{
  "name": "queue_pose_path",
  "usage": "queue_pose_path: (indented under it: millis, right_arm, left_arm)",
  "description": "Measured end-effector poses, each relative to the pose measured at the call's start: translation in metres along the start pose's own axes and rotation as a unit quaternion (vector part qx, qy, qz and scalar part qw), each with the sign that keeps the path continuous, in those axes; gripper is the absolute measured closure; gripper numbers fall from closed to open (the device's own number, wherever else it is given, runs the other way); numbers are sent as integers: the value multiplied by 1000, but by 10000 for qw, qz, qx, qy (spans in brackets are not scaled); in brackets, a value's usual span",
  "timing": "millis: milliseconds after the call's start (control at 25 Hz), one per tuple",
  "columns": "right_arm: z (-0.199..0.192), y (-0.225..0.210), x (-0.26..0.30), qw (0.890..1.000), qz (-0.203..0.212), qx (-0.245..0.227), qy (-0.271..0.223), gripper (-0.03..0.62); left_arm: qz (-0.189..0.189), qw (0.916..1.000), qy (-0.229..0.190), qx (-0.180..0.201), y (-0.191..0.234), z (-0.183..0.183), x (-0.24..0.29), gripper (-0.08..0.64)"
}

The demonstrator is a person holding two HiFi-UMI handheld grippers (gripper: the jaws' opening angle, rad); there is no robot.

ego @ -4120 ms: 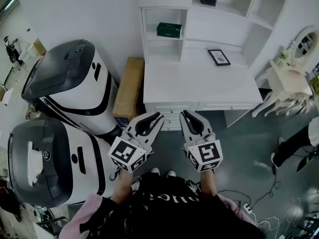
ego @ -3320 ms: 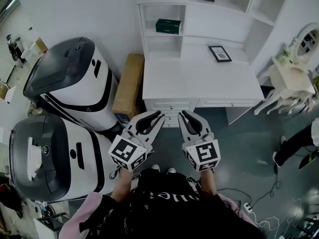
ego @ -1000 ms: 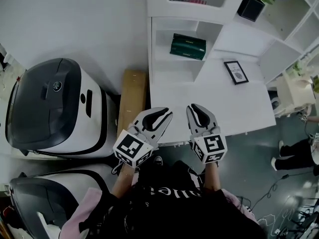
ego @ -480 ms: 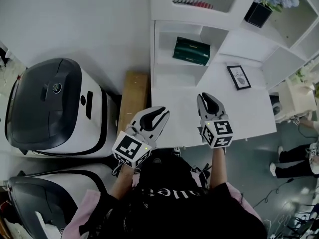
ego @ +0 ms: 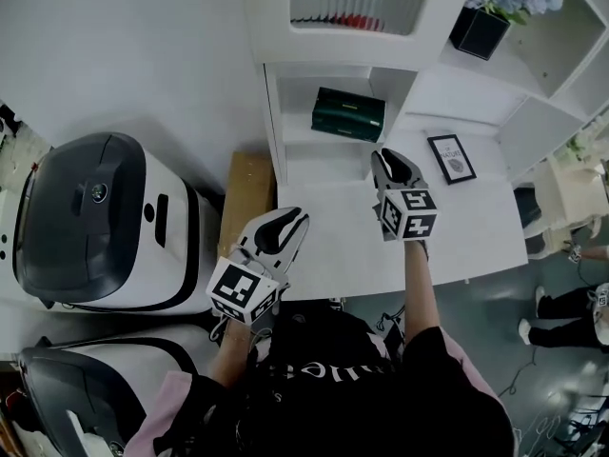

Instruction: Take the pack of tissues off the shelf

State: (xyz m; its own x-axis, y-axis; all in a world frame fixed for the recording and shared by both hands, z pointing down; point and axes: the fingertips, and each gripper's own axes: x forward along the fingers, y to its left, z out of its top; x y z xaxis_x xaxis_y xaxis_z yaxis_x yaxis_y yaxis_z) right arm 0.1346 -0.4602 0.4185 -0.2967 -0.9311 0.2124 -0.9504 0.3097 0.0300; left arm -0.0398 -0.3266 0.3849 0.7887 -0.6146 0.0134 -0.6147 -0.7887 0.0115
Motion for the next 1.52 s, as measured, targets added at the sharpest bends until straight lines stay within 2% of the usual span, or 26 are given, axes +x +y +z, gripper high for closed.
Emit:
queue_pose_path:
  millis: [80, 200, 360, 720, 920, 1040, 1160, 1320, 1520]
  right_arm:
    - [0, -10, 13, 10000, 1, 15, 41, 516]
    - [-2, -23, 29, 9999, 31, 69, 85, 457]
    - [-8, -33, 43, 9998, -5, 67, 161, 442]
    - [-11, -39, 60, 9998, -57, 164, 36, 442]
    - [-14, -38, 58, 9995, 181, -197, 189, 466]
    - [-15, -35, 51, 9991, 266, -254, 204, 479]
    - [-17, -34, 46, 9990, 299, -278, 200, 483]
    - [-18, -31, 40, 9985, 367, -329, 230, 488]
    - [-21, -29, 29, 9983, 441, -301, 230, 491]
  left_arm:
    - [90, 9999, 60, 13, 2, -1, 5, 497]
    - [218, 9996, 167, 26, 6, -4, 10, 497]
    - [375, 9988, 300, 25, 12, -9, 14, 497]
    - [480, 9975, 509, 57, 20, -15, 28, 497]
    - [466, 9967, 663, 93, 28, -22, 46, 497]
    - [464, 9956, 802, 150, 37, -30, 58, 492]
    - [471, 9942, 944, 226, 53, -37, 75, 441]
    - [542, 9927, 1007, 382, 79, -35, 104, 408]
    - [452, 9882, 1280, 705, 100, -41, 144, 331]
